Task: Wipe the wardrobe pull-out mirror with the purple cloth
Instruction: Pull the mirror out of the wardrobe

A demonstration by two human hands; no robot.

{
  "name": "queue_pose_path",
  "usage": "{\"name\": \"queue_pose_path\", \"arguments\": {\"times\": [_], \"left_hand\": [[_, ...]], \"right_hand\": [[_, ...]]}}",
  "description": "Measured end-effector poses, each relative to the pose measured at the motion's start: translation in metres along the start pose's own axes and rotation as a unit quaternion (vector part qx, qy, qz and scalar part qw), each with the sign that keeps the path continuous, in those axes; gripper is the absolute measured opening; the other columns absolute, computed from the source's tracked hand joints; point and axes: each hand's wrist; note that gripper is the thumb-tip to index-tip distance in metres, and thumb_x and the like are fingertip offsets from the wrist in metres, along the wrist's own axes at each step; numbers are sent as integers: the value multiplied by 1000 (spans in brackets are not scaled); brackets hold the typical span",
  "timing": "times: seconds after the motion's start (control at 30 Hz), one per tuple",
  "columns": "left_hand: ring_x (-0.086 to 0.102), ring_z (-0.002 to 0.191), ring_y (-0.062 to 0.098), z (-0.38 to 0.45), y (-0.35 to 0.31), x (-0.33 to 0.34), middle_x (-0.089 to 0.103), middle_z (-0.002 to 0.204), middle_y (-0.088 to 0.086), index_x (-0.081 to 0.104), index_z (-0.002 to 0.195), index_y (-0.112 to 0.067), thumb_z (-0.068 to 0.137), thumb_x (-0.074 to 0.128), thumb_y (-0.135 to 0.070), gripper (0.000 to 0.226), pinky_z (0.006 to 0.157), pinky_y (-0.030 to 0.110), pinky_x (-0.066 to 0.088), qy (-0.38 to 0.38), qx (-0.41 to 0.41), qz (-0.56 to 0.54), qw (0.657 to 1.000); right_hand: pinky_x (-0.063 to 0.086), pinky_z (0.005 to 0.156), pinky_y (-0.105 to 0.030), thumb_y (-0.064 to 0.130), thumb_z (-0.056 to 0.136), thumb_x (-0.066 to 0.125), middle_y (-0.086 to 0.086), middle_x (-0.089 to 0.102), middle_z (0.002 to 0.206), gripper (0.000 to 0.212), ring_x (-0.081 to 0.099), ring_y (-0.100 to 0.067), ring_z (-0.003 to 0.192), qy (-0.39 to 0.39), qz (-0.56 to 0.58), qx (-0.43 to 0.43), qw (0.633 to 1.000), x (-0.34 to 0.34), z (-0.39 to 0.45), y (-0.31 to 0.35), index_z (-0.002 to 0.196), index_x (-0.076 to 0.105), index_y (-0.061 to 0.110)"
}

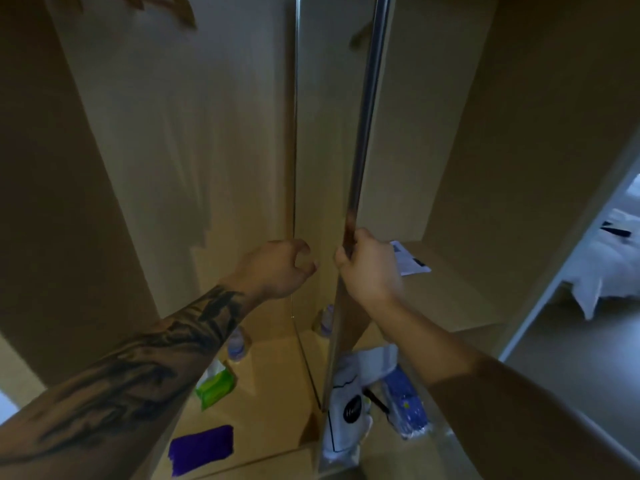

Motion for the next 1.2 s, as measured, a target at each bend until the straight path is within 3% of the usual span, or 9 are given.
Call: {"name": "queue_pose_path", "arguments": {"times": [0.13, 0.33, 0.53, 0.7, 0.77, 0.83, 0.97, 1.07, 1.2], "left_hand": [[65, 119, 24, -6, -5, 0, 69, 133, 2, 61, 137, -32, 100, 52, -65, 51, 94, 37, 53, 19, -12, 13, 1000], [65, 116, 22, -18, -24, -5, 69, 129, 1, 61, 140, -32, 100, 53, -65, 53, 93, 34, 50, 7, -15, -30, 999], [66, 110, 20, -25, -49, -12, 70, 117, -2, 67, 130, -30, 97, 55, -68, 53, 99, 41, 54, -29, -28, -43, 998], [69, 93, 18, -28, -65, -7, 71, 95, -8, 62, 87, -30, 97, 59, -65, 36, 87, 40, 57, -53, -37, -31, 997], [69, 99, 17, -29, -66, -7, 72, 100, -8, 66, 94, -37, 97, 60, -61, 25, 88, 37, 57, -59, -38, -38, 997], [69, 105, 16, -31, -68, -9, 74, 111, -7, 72, 114, -35, 97, 58, -61, 34, 91, 36, 56, -59, -45, -42, 996], [68, 113, 20, -34, -71, -13, 72, 126, -4, 69, 131, -33, 97, 54, -65, 48, 98, 40, 55, -72, -79, -12, 994], [66, 118, 20, -36, -69, -16, 71, 129, -3, 69, 131, -32, 99, 55, -61, 46, 99, 37, 54, -95, -101, -5, 990], [65, 120, 20, -42, -55, -19, 70, 131, -3, 67, 133, -29, 99, 57, -60, 47, 99, 37, 53, -125, -137, -9, 983]], "right_hand": [[54, 62, -41, 34, 100, 58, -9, 68, 79, 21, 67, -29, 75, -3, 7, 6, 1000, -11, -17, -7, 96, 56, 14], [58, 64, -49, 35, 100, 59, -1, 65, 73, 20, 65, -23, 66, 31, 47, -16, 998, -32, -38, -26, 97, 58, 15], [58, 68, -50, 38, 103, 57, -5, 67, 80, 23, 66, -26, 71, 64, 39, -42, 996, -63, -44, -54, 101, 57, 15], [56, 64, -44, 46, 106, 45, 7, 63, 83, 24, 64, -18, 78, 59, -17, -66, 996, -82, -37, -92, 105, 53, 24], [41, 55, -33, 48, 106, 44, 16, 50, 78, 20, 53, -11, 71, 42, -44, -67, 996, -87, -26, -106, 99, 46, 29], [29, 50, -27, 48, 107, 45, 20, 41, 74, 19, 43, -4, 62, 40, -61, -67, 995, -92, -14, -118, 96, 41, 33], [50, 61, -36, 48, 107, 42, 10, 58, 78, 24, 61, -16, 72, 68, -50, -64, 994, -92, 8, -137, 102, 49, 25], [49, 65, -37, 46, 107, 43, 9, 57, 76, 22, 57, -18, 70, 55, -36, -71, 995, -88, 17, -146, 102, 48, 26], [56, 81, -45, 45, 108, 42, 0, 71, 95, 25, 69, -21, 88, 64, 1, -78, 995, -86, 30, -155, 111, 56, 24]]}}
Point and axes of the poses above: each hand's wrist, its own z-axis towards the middle knuckle, its own x-axis out of the palm, y = z × x
